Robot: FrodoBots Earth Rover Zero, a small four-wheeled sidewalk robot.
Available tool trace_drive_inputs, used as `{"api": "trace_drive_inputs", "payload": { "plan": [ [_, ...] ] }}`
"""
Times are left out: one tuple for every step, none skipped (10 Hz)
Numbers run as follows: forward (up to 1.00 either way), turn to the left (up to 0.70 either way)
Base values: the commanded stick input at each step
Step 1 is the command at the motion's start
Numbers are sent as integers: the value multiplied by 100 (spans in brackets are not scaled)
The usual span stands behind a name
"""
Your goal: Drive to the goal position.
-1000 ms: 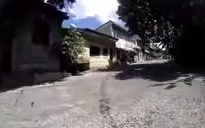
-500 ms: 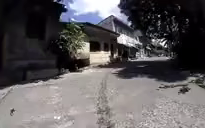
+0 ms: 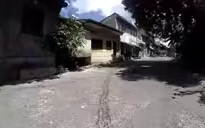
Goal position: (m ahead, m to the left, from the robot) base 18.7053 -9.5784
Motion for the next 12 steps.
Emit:
{"api": "trace_drive_inputs", "payload": {
  "plan": [
    [85,0],
    [85,0],
    [85,0],
    [85,0],
    [85,0],
    [85,-2],
    [85,-30],
    [85,-34],
    [85,-34],
    [85,-34],
    [85,-34],
    [85,-34]
  ]
}}
